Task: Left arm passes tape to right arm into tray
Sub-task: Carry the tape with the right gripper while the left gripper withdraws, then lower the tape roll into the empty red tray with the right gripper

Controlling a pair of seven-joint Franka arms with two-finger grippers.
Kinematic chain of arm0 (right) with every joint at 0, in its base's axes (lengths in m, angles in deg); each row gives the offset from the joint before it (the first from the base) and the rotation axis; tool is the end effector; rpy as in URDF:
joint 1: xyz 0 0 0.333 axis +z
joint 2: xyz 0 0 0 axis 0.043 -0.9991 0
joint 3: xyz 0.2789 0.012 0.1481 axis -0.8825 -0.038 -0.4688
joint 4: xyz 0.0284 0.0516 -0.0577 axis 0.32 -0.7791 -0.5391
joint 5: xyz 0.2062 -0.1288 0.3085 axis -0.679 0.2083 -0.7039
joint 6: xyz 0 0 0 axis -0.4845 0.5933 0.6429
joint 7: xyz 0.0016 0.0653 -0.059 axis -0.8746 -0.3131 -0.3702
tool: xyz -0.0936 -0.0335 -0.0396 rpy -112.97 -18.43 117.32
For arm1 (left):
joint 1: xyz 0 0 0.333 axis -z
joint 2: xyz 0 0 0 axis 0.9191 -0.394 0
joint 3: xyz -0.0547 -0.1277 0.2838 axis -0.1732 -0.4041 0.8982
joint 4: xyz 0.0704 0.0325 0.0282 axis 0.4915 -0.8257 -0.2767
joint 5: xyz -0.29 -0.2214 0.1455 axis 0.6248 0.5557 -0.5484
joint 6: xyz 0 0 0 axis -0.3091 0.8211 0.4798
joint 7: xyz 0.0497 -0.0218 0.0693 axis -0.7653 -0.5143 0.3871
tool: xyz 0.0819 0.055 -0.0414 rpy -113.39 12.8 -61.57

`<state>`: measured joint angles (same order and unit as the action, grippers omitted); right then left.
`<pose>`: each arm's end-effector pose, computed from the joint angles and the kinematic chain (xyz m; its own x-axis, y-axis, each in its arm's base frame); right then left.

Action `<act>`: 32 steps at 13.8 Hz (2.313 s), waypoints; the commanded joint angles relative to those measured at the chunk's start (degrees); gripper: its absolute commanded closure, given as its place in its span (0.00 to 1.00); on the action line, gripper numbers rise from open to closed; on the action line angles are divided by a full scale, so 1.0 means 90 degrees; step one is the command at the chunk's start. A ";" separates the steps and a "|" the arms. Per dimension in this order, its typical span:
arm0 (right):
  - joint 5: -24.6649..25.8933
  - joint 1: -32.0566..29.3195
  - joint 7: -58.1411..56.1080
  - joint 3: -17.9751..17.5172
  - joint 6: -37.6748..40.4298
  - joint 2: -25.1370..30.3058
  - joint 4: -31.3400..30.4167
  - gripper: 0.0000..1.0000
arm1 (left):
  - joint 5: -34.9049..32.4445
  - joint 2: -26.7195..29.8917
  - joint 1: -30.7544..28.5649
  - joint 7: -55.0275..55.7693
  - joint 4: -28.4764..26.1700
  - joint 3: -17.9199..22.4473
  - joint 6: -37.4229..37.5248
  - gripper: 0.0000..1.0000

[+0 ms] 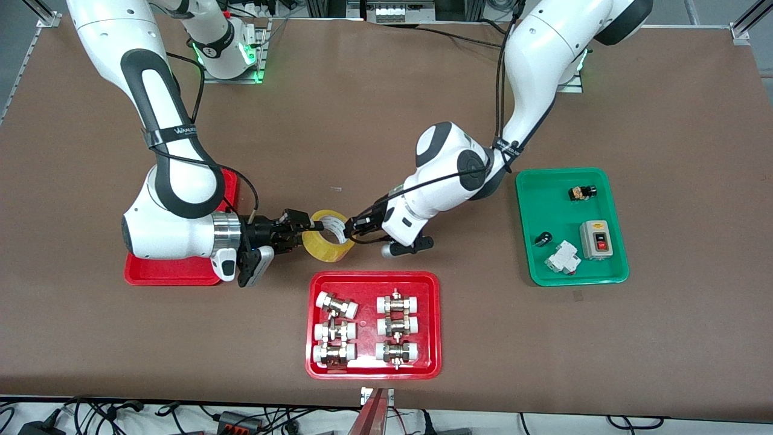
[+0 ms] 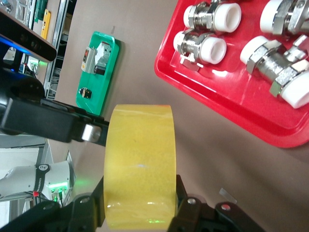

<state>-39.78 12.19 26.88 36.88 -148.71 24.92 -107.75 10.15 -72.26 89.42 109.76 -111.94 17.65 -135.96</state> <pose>0.6674 0.2406 0.3052 0.9034 0.3837 0.1913 0.3870 -0.5380 -0.7489 0.6144 -0.4726 0.3116 0.9332 0.3279 -0.1469 0.3432 -0.6924 0.6347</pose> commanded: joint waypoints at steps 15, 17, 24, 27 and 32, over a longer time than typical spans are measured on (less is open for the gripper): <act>0.0648 -0.1675 0.0333 0.0443 0.1169 0.0160 -0.0101 0.69 | -0.2426 0.2553 -0.3099 -0.0703 0.0862 0.0107 0.8123 0.00; 0.0873 -0.2241 0.0471 0.0483 0.1492 0.0131 -0.0121 0.68 | -0.3667 0.2727 -0.3128 -0.2135 0.0893 0.0116 0.8459 0.00; 0.0961 -0.3591 0.0461 0.0492 0.2156 -0.0142 -0.0697 0.67 | -0.3760 0.4553 -0.3539 -0.2543 -0.1840 0.0048 0.7082 0.00; 0.1098 -0.3758 0.0344 0.0492 0.2255 -0.0415 -0.0697 0.66 | -0.3751 0.4477 -0.3548 -0.2611 -0.1734 0.0058 0.7054 0.00; 0.1147 -0.3885 -0.0164 0.0492 0.2284 -0.0797 -0.0697 0.51 | -0.3624 0.4028 -0.3519 -0.2543 -0.0857 0.0097 0.7141 0.00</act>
<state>-30.11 -21.34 26.85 42.29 -129.65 17.94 -114.40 -23.24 -33.92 58.16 87.74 -124.00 18.70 -72.41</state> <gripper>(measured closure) 0.467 0.000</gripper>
